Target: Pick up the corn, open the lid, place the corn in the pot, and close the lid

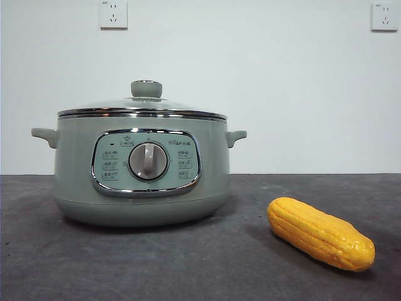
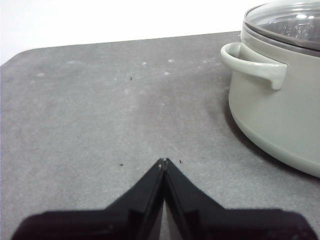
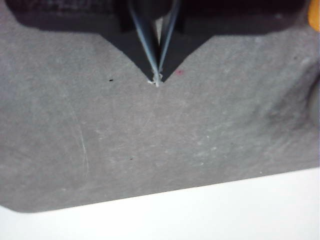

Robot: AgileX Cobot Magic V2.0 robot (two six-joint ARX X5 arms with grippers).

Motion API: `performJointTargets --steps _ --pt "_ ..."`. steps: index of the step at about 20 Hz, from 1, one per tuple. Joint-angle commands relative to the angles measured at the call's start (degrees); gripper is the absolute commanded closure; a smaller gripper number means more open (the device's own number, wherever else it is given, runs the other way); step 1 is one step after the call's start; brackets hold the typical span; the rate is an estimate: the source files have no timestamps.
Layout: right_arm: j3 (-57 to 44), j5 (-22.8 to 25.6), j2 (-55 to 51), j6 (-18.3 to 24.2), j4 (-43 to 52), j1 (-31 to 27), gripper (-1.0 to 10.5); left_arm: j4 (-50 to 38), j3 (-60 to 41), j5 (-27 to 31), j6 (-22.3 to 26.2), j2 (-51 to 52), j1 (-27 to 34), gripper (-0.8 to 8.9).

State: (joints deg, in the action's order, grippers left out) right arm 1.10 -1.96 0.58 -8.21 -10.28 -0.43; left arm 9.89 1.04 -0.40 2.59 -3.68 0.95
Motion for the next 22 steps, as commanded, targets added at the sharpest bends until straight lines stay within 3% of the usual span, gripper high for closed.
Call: performJointTargets --steps 1,11,22 --pt "-0.04 -0.20 -0.07 -4.39 -0.48 0.02 9.5 -0.26 -0.52 -0.04 -1.18 -0.26 0.13 8.18" --pt "5.86 -1.11 0.70 -11.39 -6.25 0.02 9.6 -0.31 3.23 -0.33 -5.77 -3.80 0.13 8.19" --pt "18.43 -15.78 12.70 -13.20 -10.23 0.02 9.5 -0.50 14.10 -12.39 -7.63 -16.55 0.13 8.19"
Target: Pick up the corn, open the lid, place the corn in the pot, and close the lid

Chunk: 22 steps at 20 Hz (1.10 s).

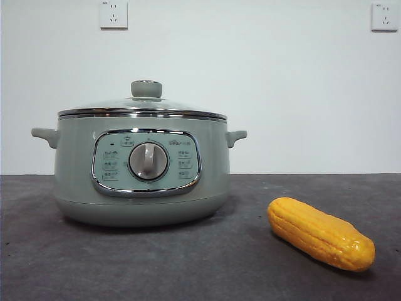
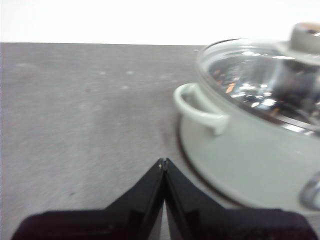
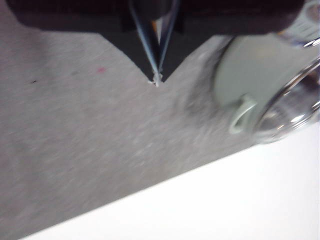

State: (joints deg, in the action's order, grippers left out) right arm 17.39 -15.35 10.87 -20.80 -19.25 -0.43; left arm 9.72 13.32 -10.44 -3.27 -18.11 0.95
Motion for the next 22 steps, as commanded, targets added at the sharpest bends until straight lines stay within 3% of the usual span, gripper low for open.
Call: performJointTargets --steps 1,7,10,13,16,18,20,22 --pt "3.76 -3.82 4.11 -0.33 -2.99 0.02 9.6 -0.26 3.13 -4.31 -2.47 -3.58 0.11 8.19" --pt "13.03 -9.66 13.57 0.39 -15.10 0.04 9.5 -0.39 10.16 -18.69 -2.75 -11.15 -0.11 8.17" --pt "17.07 -10.36 17.49 -0.20 -19.87 0.04 9.5 -0.15 12.63 -21.64 -3.21 -14.40 -0.42 8.17" --pt "19.04 -12.02 19.82 -1.60 -20.41 0.04 9.5 0.11 13.97 -26.80 -7.61 -17.11 -0.48 8.17" --pt "20.83 -17.90 22.32 -1.07 -20.20 0.09 9.4 1.68 16.33 -32.98 -9.25 -20.33 -0.52 8.18" --pt "22.91 -20.26 25.97 -1.03 -21.31 0.81 8.9 5.90 19.52 -34.84 -8.59 -22.58 -1.14 8.18" --pt "25.09 -20.11 30.03 0.09 -22.80 3.04 8.1 10.58 23.26 -34.97 -6.69 -24.37 -2.25 8.18" --pt "27.17 -19.04 34.23 0.90 -23.50 6.49 8.1 15.72 27.23 -34.95 -3.98 -25.86 -3.19 8.18"
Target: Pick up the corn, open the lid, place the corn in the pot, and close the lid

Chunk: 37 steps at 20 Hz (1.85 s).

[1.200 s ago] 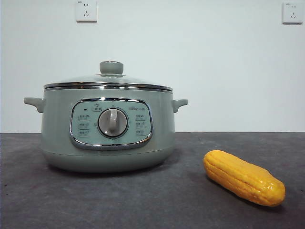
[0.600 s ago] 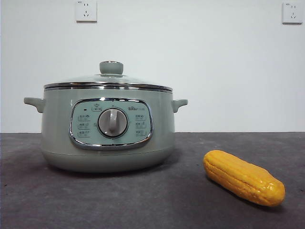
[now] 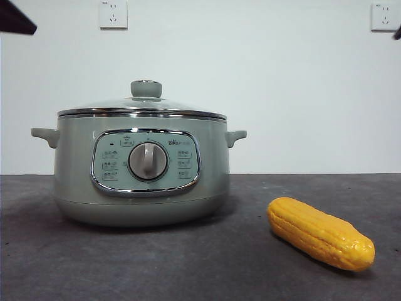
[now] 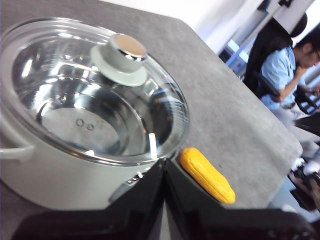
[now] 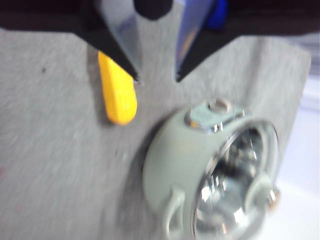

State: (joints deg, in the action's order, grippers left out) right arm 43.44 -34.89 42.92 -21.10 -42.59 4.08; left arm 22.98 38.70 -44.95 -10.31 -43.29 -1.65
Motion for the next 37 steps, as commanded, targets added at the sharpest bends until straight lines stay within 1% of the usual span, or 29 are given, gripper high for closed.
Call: performJointTargets --steps 1,4,6,7,8,11,14,17,18,20,23,29,30,31,33,34,37 --pt "2.27 2.05 4.50 1.22 -0.70 4.20 7.6 4.87 3.78 -0.42 4.15 -1.38 -1.29 8.18" --pt "4.74 6.23 9.46 1.20 -1.55 9.27 5.8 8.90 7.10 -0.39 5.70 -2.51 -2.99 8.18" --pt "7.32 9.55 14.53 1.29 -2.78 14.34 4.3 12.33 9.84 0.04 7.21 -3.28 -4.35 8.18" --pt "8.70 11.17 17.09 1.81 -3.56 16.66 3.9 13.49 10.88 0.02 7.48 -3.63 -4.79 8.18" --pt "10.10 13.33 19.65 2.03 -4.35 18.84 3.7 14.36 11.74 -0.02 7.58 -4.00 -5.27 8.18" --pt "14.58 20.24 27.21 2.93 -7.52 24.85 3.7 15.26 12.61 -0.02 7.56 -4.50 -6.93 8.18" --pt "18.58 26.62 34.18 3.23 -10.21 29.29 3.7 16.11 12.59 0.00 7.63 -4.92 -7.82 8.18" --pt "20.48 30.34 39.87 4.22 -10.73 31.54 3.8 16.68 12.61 0.02 7.85 -5.60 -8.48 8.18" --pt "20.48 31.39 41.72 5.16 -10.10 31.61 3.8 16.66 12.59 0.00 7.87 -5.64 -8.48 8.18" --pt "20.48 33.44 45.46 5.55 -9.53 31.58 3.8 16.66 12.59 0.20 8.02 -5.86 -8.48 8.18" --pt "20.46 33.40 50.47 7.87 -7.76 31.58 3.8 16.63 12.59 0.20 8.04 -6.14 -8.48 8.18" --pt "20.46 32.76 55.95 7.85 -4.90 31.58 3.9 16.66 12.59 0.22 8.74 -6.91 -8.48 8.18" --pt "20.46 32.76 56.28 7.87 -4.74 31.58 4.3 16.66 12.59 0.22 8.96 -7.04 -8.48 8.18" --pt "20.46 32.76 56.48 8.02 -4.61 31.58 5.1 16.63 12.61 0.35 9.09 -7.34 -8.48 8.18" --pt "20.46 32.74 56.70 8.28 -4.28 31.58 5.8 16.61 12.59 1.77 9.05 -7.87 -8.48 8.18" --pt "20.46 32.65 56.72 8.28 -4.33 31.58 5.8 16.57 12.61 1.92 9.01 -8.13 -8.50 8.18" --pt "20.46 29.48 57.35 8.92 -5.38 31.47 5.8 16.50 12.72 3.02 8.39 -9.53 -8.52 8.18"
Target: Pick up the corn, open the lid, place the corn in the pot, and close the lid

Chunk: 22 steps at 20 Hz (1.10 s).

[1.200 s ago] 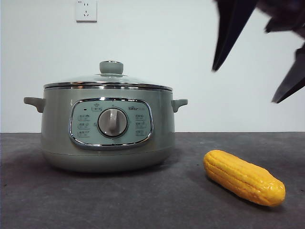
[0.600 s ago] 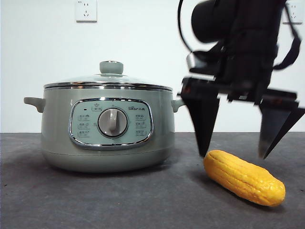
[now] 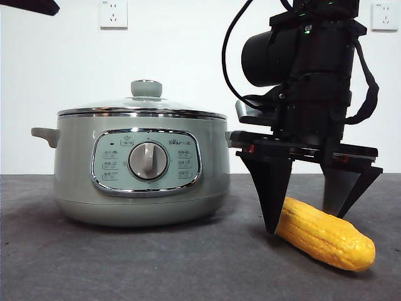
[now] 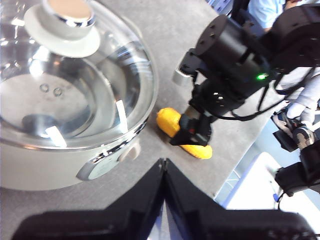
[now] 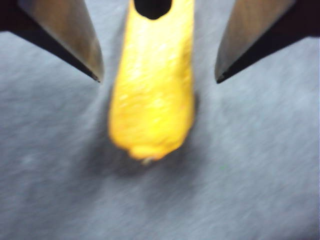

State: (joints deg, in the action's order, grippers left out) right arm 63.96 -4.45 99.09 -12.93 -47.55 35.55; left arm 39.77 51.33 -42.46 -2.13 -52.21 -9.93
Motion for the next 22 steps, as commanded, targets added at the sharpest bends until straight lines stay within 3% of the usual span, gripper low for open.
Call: performJointTargets --steps 1,5,8,11,15,16,19,22 --pt "-0.07 -0.92 1.55 0.72 -0.44 0.00 5.9 -0.31 0.20 0.52 0.22 -1.16 -0.24 8.18" --pt "-0.07 -0.92 2.03 0.50 -0.55 0.02 9.4 -0.13 1.62 0.52 0.20 -3.43 -0.24 8.18" --pt "0.07 1.49 1.66 0.55 -3.04 0.00 9.6 0.11 5.11 1.25 0.24 -5.88 -0.31 8.18" --pt "0.09 3.21 -1.18 0.79 -7.02 0.00 9.5 3.15 12.13 8.17 0.77 -10.40 -1.53 7.80" --pt "0.11 3.19 -8.83 0.68 -11.52 0.02 9.5 10.45 23.67 14.97 2.80 -20.06 -4.28 3.73" --pt "0.11 3.17 -11.19 0.68 -12.57 0.02 9.5 12.11 26.60 16.94 3.13 -22.97 -5.22 3.12" --pt "0.11 3.17 -18.25 0.70 -16.09 0.02 9.5 16.15 35.32 22.86 6.03 -31.61 -8.41 3.01" --pt "0.11 3.17 -24.13 0.50 -19.08 0.00 9.5 19.34 43.76 29.29 8.22 -39.56 -11.52 1.48"
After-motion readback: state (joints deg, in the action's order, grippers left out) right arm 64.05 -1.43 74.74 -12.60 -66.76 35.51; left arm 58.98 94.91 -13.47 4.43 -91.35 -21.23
